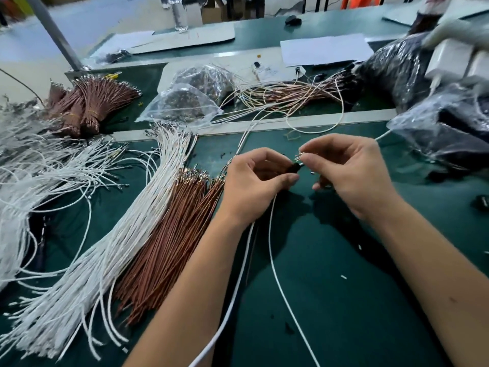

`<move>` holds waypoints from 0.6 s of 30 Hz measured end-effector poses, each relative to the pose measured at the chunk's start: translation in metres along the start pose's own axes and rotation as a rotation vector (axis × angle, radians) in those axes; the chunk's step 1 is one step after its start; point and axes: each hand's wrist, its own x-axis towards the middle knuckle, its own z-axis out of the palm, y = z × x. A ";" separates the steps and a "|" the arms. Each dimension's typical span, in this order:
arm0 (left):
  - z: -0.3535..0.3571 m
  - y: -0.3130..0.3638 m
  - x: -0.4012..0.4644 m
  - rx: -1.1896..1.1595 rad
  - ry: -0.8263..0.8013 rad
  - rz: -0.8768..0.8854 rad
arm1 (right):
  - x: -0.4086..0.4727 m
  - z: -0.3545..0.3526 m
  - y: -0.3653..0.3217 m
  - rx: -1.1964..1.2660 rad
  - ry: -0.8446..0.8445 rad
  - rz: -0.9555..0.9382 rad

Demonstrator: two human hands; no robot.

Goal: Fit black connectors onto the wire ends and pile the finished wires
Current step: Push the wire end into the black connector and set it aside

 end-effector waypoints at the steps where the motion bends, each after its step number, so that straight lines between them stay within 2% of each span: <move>1: -0.001 -0.001 0.000 -0.014 -0.001 0.005 | 0.000 -0.001 -0.001 -0.001 -0.010 -0.006; 6: -0.004 -0.003 0.003 -0.126 -0.016 0.013 | 0.001 -0.006 -0.005 -0.008 -0.075 -0.060; 11: -0.003 -0.002 0.005 -0.292 -0.047 0.048 | -0.002 -0.005 -0.015 -0.090 -0.038 -0.217; 18: -0.004 -0.001 0.005 -0.398 -0.093 0.101 | -0.007 -0.003 -0.021 -0.202 -0.007 -0.348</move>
